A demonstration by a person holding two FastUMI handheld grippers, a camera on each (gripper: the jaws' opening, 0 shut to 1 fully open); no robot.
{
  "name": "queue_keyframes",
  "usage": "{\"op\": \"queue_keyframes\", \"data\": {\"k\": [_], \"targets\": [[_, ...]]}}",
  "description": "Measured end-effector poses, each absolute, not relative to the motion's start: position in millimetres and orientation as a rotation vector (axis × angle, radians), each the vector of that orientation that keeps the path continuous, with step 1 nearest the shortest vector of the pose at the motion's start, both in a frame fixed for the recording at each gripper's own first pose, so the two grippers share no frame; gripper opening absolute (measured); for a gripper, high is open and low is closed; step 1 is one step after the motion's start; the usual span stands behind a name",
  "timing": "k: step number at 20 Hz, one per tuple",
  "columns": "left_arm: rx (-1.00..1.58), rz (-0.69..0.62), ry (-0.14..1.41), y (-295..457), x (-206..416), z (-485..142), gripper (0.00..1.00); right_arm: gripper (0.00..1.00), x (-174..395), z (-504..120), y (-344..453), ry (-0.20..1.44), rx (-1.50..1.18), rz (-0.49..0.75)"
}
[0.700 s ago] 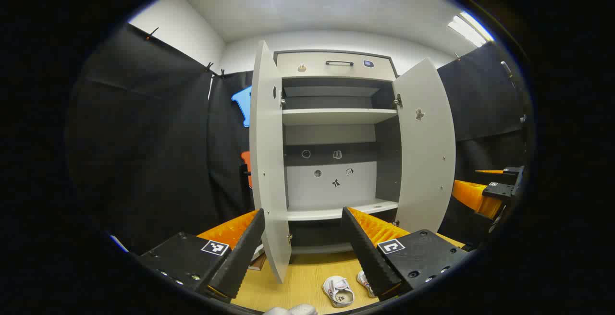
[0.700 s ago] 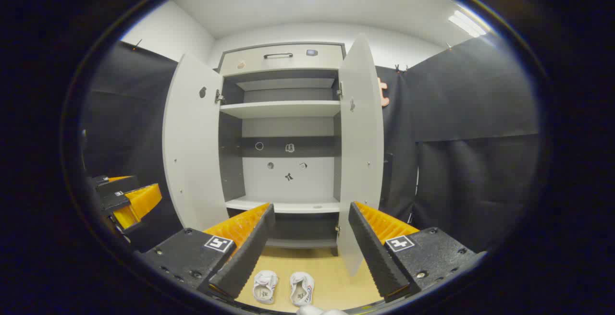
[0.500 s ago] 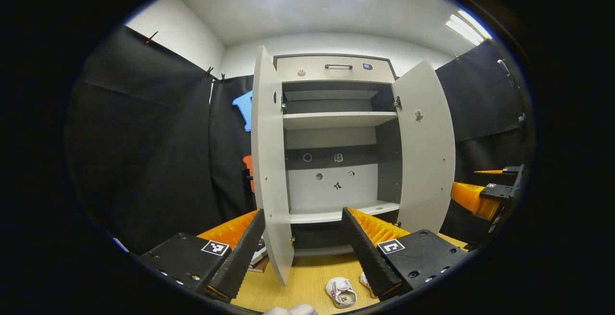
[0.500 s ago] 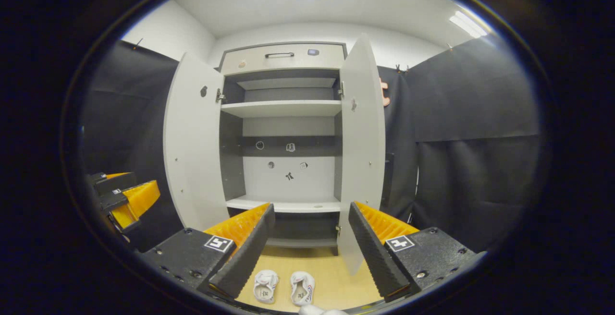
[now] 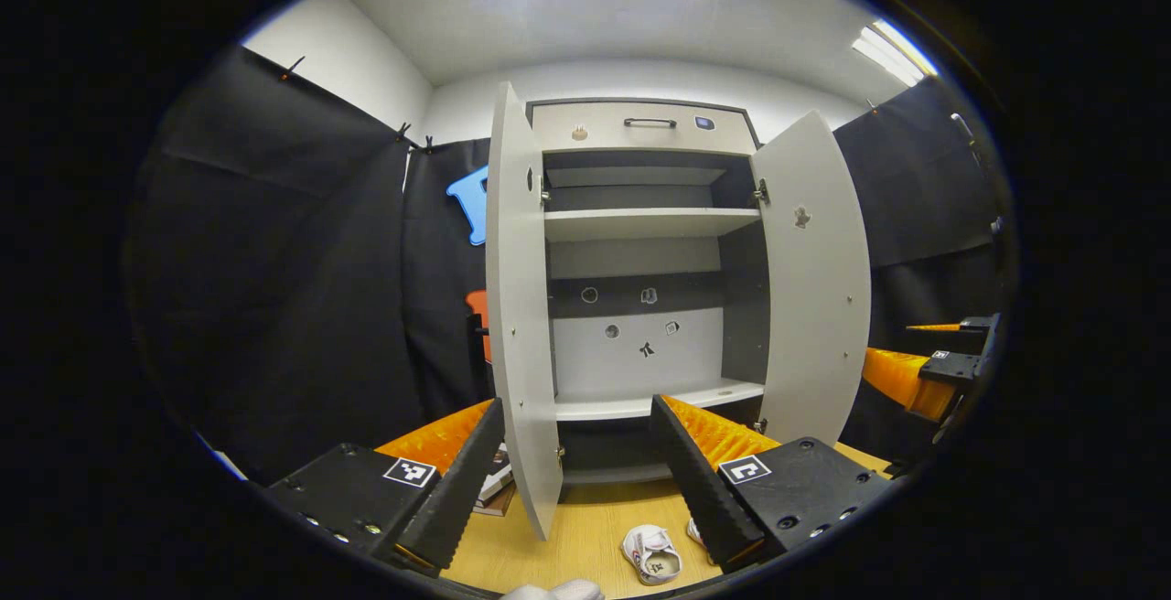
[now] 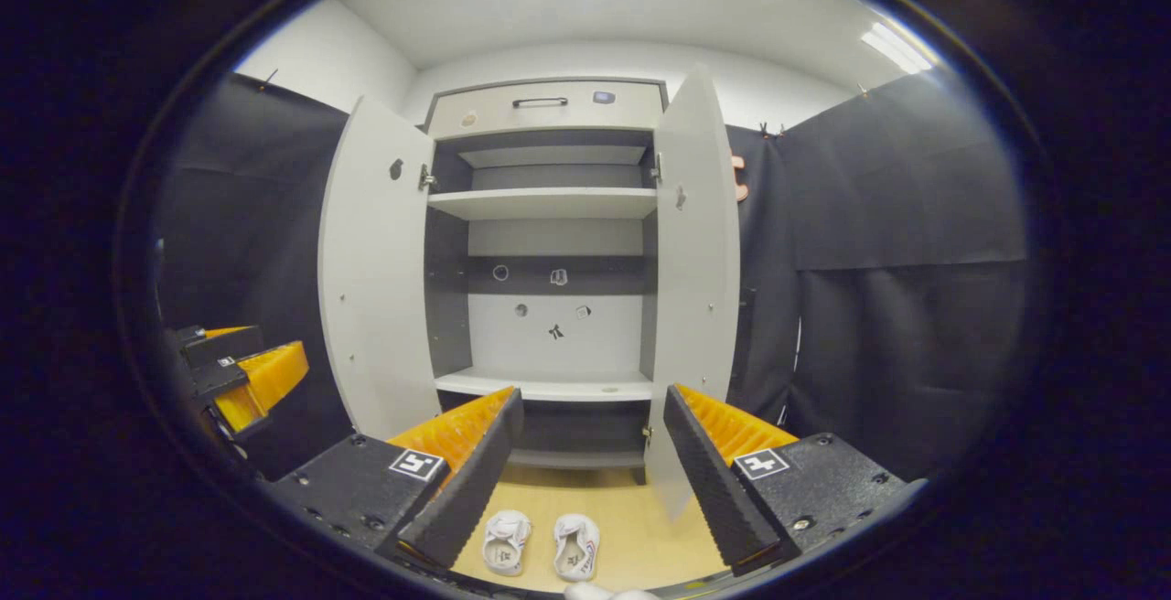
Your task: Grab one shoe with the right hand and put it into the shoe cabinet, grab the other shoe with the left hand and put it into the shoe cabinet; then close the right door with the right hand and the left door with the left hand.
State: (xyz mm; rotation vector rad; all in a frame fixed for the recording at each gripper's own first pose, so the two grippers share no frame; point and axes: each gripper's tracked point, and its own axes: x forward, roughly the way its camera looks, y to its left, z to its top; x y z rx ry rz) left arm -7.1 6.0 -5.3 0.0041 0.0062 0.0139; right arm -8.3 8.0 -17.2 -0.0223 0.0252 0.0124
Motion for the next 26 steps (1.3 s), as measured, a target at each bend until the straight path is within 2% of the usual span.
{"op": "queue_keyframes", "data": {"k": [4, 14, 19, 20, 21, 26], "targets": [[0.014, 0.011, 0.018, 7.1, -5.0, -11.3, 0.96, 1.00, -1.8, -71.9, 11.3, 0.086, -0.050, 0.021], [0.032, 0.039, 0.052, 20.9, -13.2, -35.6, 0.96, 1.00, -0.5, -330.3, 50.8, 0.572, 0.038, 0.089], [0.056, 0.066, 0.071, 38.7, -18.0, -42.8, 0.96, 0.97, 35.4, -400.7, 62.8, 0.691, 0.081, 0.072], [0.065, 0.077, 0.077, 43.8, -18.9, -45.1, 0.96, 0.91, 41.5, -413.1, 67.0, 0.726, 0.110, 0.081], [0.070, 0.089, 0.082, 48.1, -19.2, -47.1, 0.96, 0.96, 51.8, -423.6, 70.7, 0.745, 0.143, 0.082], [0.068, 0.121, 0.100, 54.1, -15.3, -52.7, 0.96, 0.94, 92.9, -458.3, 64.2, 0.793, 0.168, 0.040]]}}
